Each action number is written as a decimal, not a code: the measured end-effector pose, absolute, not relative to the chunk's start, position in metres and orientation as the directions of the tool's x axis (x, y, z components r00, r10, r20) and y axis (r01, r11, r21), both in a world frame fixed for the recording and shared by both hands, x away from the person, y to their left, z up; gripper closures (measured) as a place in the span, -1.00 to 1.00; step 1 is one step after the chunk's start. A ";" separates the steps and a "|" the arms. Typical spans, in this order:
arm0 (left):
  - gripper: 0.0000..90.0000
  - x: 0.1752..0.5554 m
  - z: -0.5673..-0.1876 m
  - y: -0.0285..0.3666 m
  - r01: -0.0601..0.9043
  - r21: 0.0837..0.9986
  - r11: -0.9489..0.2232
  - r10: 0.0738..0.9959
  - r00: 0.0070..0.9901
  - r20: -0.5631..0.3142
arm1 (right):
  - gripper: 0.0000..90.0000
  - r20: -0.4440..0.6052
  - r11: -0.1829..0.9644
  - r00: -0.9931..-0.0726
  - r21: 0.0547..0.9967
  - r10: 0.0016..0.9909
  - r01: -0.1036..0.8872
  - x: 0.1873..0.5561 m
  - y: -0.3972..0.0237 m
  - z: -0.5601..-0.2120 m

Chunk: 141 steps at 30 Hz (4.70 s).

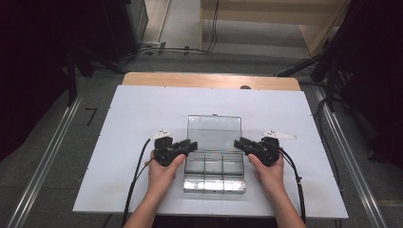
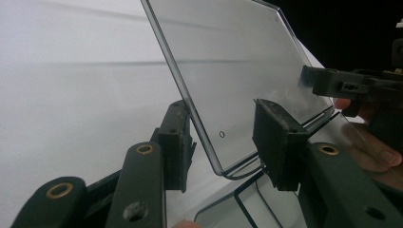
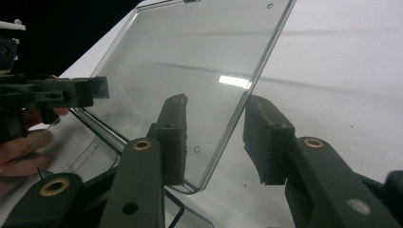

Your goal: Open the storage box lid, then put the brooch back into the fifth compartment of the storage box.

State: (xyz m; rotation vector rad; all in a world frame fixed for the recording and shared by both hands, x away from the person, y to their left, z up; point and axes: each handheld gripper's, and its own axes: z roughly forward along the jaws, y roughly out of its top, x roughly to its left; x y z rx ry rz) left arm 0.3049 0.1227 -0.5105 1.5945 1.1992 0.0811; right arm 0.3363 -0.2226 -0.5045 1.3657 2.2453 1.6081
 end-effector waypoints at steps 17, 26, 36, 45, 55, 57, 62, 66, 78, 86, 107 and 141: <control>0.10 0.307 -0.512 0.122 0.662 0.744 0.091 0.716 0.476 -0.511 | 0.09 0.438 0.084 -0.591 0.752 0.678 0.654 0.339 -0.221 -0.507; -0.08 0.307 -0.511 0.122 0.665 0.742 0.085 0.720 0.474 -0.507 | 0.03 0.436 0.088 -0.580 0.743 0.688 0.663 0.339 -0.220 -0.507; -0.36 0.304 -0.508 0.122 0.648 0.758 0.071 0.721 0.492 -0.487 | -0.08 0.426 0.095 -0.601 0.759 0.676 0.645 0.337 -0.221 -0.506; -0.77 0.295 -0.497 0.127 0.610 0.792 0.025 0.743 0.519 -0.423 | -0.36 0.373 0.079 -0.663 0.833 0.649 0.547 0.326 -0.227 -0.498; -0.99 0.286 -0.489 0.141 0.577 0.816 0.007 0.724 0.560 -0.403 | -0.68 0.294 0.096 -0.712 0.887 0.638 0.452 0.310 -0.247 -0.486; -1.00 0.284 -0.488 0.144 0.572 0.820 0.001 0.719 0.570 -0.398 | -0.74 0.277 0.105 -0.723 0.894 0.634 0.435 0.308 -0.250 -0.484; -1.00 0.279 -0.484 0.150 0.561 0.828 -0.007 0.712 0.584 -0.389 | -0.79 0.246 0.124 -0.730 0.902 0.637 0.413 0.301 -0.259 -0.480; -1.00 0.275 -0.483 0.155 0.557 0.831 -0.015 0.714 0.588 -0.381 | -0.83 0.242 0.127 -0.735 0.905 0.633 0.407 0.297 -0.265 -0.479; -1.00 0.267 -0.478 0.174 0.551 0.834 -0.028 0.714 0.595 -0.369 | -1.00 0.171 0.194 -0.754 0.909 0.634 0.370 0.283 -0.272 -0.478; -1.00 0.262 -0.475 0.192 0.558 0.829 -0.049 0.715 0.599 -0.361 | -1.00 0.166 0.187 -0.737 0.909 0.655 0.372 0.275 -0.291 -0.478; -1.00 0.249 -0.474 0.238 0.602 0.795 -0.068 0.730 0.574 -0.372 | -1.00 0.129 0.173 -0.659 0.912 0.741 0.372 0.249 -0.359 -0.484; 0.42 0.250 -0.486 0.262 0.697 0.687 -0.207 0.794 0.530 -0.298 | -1.00 0.162 0.132 -0.637 0.912 0.754 0.388 0.258 -0.374 -0.495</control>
